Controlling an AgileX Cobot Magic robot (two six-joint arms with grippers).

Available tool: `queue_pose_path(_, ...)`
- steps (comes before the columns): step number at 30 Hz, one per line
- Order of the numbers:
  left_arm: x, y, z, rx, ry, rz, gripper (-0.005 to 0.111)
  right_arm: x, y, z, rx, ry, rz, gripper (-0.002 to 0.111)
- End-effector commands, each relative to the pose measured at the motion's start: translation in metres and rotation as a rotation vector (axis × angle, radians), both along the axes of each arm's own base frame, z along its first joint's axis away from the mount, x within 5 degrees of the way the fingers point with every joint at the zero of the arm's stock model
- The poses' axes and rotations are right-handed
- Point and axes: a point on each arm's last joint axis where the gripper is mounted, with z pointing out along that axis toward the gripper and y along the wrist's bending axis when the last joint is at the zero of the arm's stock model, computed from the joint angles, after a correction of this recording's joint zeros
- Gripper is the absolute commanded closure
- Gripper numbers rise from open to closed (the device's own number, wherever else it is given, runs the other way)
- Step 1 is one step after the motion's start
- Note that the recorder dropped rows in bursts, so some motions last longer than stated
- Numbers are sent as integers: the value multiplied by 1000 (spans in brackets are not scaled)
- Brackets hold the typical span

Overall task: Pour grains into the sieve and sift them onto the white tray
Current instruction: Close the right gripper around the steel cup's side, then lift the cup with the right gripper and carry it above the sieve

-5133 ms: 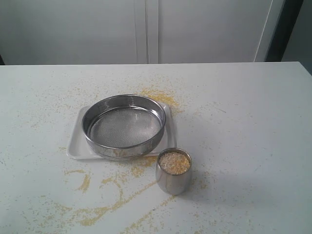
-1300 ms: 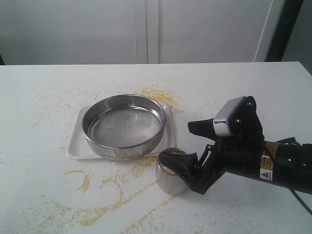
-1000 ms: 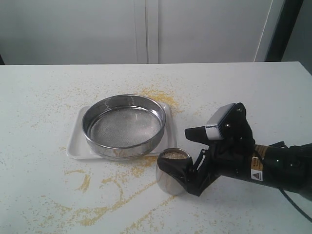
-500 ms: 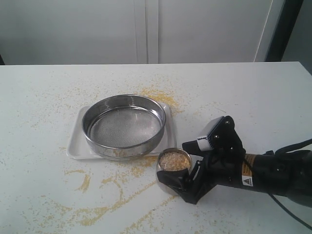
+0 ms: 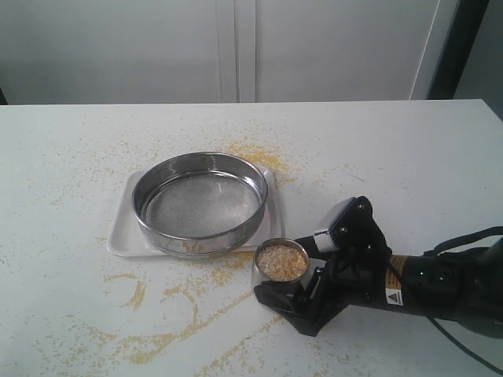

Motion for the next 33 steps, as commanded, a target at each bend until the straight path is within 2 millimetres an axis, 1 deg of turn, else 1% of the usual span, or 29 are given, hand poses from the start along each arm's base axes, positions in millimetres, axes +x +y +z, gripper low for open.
queue_pose_path(1,0,-1,-1,-12,-2,-3,107,5,2,-3,8,-6,-8,16)
queue_pose_path(9,0,-1,-1,-12,-2,-3,107,10,3,-3,13,-14,-21,16)
queue_pose_path(22,0,-1,-1,-12,-2,-3,107,10,1,-6,-15,-5,-26,16)
queue_pose_path(29,0,-1,-1,-12,-2,-3,107,10,1,-15,-30,14,-19,16)
queue_pose_path(33,0,-1,-1,-12,-2,-3,107,14,3,-14,-23,-1,-17,18)
